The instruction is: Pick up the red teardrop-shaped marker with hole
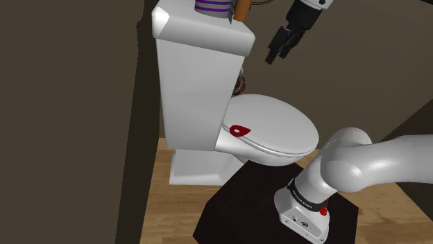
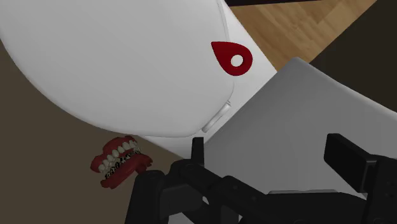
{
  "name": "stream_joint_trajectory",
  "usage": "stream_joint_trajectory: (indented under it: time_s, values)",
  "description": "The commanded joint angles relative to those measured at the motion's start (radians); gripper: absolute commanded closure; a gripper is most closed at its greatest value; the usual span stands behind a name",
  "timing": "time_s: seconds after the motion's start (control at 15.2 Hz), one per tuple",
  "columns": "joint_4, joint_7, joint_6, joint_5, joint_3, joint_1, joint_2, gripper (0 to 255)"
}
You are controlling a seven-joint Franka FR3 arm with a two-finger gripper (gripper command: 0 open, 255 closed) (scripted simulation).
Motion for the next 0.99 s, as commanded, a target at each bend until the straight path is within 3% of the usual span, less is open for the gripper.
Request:
stream_joint_trajectory:
  time_s: [0.0, 0.92]
  values:
    - [0.000, 0.000, 0.000, 0.000, 0.000, 0.000, 0.000, 0]
    - [-0.390, -0.341, 0.367, -0.082, -0.109, 0.108, 0.085, 0]
